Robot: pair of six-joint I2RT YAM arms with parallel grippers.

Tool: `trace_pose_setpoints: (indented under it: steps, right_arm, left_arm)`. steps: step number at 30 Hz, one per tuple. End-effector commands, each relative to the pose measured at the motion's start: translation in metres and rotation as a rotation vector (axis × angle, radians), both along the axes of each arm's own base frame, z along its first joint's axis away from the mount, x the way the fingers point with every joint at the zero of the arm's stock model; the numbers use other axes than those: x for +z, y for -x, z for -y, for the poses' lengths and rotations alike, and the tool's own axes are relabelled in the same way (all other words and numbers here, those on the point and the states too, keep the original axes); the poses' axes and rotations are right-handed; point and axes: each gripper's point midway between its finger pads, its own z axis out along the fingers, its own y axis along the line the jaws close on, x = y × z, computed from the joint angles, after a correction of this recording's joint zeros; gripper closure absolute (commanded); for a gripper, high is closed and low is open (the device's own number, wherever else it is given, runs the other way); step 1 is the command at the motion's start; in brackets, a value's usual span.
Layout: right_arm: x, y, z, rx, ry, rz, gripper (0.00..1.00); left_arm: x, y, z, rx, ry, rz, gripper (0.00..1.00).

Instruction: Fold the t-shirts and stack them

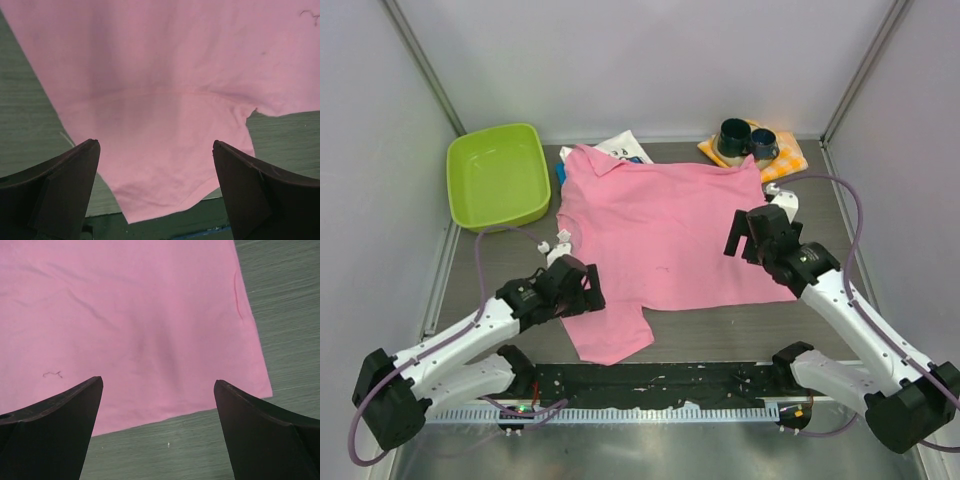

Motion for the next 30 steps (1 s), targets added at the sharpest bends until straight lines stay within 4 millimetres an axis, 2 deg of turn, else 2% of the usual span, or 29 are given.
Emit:
trace_pose_setpoints:
  steps: [1,6,10,16,25,30]
  right_arm:
    - [-0.012,0.01,-0.023,0.066,-0.08,-0.034,0.0]
    - [-0.034,0.014,-0.023,0.075,-0.036,-0.081,0.0]
    - [-0.042,0.01,-0.021,0.066,-0.011,-0.097,0.0]
    - [-0.05,0.009,-0.024,0.071,-0.012,-0.119,0.0]
    - [-0.053,0.007,-0.026,0.076,-0.007,-0.124,0.0]
    - [-0.053,0.007,-0.026,0.081,-0.006,-0.126,0.0]
  left_arm:
    - [0.004,0.022,0.006,0.057,0.079,-0.033,0.0]
    - [-0.011,0.056,0.015,0.022,0.067,-0.092,0.0]
    - [-0.027,0.087,0.028,-0.021,0.07,-0.163,0.0]
    - [-0.028,0.114,0.026,-0.011,0.031,-0.137,0.0]
    - [-0.05,0.121,0.007,0.067,-0.018,-0.153,0.0]
    - [-0.062,0.117,0.008,0.087,-0.025,-0.135,0.0]
